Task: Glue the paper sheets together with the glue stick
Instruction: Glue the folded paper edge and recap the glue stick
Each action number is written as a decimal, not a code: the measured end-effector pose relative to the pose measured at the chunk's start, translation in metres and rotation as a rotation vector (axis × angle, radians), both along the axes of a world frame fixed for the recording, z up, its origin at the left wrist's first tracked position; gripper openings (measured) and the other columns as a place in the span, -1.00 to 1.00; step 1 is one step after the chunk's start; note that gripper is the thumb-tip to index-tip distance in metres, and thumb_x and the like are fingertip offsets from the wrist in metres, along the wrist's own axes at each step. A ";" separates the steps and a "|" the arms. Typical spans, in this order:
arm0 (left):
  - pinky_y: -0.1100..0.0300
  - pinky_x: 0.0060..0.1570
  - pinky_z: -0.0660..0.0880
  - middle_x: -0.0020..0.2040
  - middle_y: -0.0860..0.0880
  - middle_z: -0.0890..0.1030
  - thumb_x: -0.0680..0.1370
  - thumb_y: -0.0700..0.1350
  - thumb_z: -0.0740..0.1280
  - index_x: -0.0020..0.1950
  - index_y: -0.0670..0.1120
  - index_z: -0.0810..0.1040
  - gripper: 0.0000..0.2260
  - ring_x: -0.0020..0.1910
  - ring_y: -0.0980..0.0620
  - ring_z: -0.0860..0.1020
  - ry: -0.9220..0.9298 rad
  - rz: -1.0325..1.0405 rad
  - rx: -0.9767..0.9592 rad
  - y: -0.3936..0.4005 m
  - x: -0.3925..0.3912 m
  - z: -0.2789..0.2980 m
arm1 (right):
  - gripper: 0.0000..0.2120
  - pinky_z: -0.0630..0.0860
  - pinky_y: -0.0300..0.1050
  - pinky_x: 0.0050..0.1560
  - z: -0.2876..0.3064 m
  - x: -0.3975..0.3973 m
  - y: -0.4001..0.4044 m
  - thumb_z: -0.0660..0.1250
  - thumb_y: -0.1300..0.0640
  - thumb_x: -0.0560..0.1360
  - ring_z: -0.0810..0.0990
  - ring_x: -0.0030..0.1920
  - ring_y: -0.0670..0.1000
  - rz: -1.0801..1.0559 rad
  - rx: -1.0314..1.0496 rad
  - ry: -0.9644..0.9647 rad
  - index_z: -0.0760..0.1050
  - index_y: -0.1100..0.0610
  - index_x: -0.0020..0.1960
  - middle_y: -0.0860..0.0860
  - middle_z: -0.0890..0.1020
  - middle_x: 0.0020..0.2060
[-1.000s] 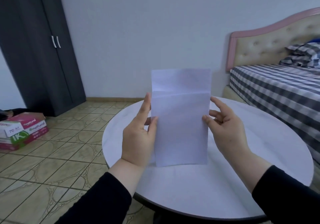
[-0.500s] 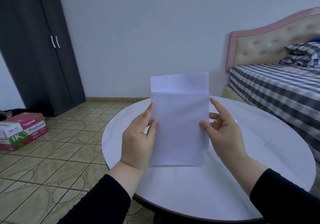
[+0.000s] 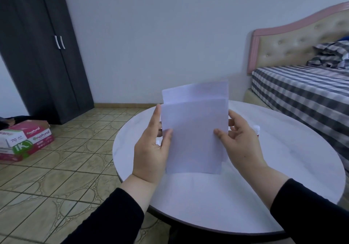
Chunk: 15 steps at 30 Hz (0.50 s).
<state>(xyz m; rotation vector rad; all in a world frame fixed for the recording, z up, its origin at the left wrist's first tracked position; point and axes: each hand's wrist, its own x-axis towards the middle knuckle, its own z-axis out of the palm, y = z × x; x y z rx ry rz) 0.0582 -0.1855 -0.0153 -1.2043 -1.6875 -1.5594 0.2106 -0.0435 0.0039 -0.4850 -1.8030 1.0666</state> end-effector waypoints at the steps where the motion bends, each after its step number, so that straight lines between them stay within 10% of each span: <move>1: 0.24 -0.06 0.54 0.04 0.10 0.62 0.54 -0.12 0.37 0.45 0.44 0.08 -0.29 -0.04 0.16 0.60 -0.009 -0.008 -0.013 0.000 0.000 -0.003 | -0.54 0.46 -0.46 -0.21 -0.004 0.000 0.000 0.36 0.23 0.53 0.64 -0.19 -0.19 -0.003 -0.001 -0.027 0.38 -0.15 0.31 -0.06 0.61 0.02; 15: 0.23 -0.08 0.54 0.08 0.47 0.43 0.55 -0.16 0.39 0.51 0.09 0.22 -0.40 -0.03 0.21 0.60 0.010 0.044 -0.056 -0.002 -0.006 -0.005 | -0.50 0.38 -0.56 -0.14 -0.006 -0.002 -0.002 0.30 0.18 0.56 0.61 -0.07 -0.11 -0.040 0.036 -0.083 0.35 -0.19 0.42 -0.19 0.60 0.09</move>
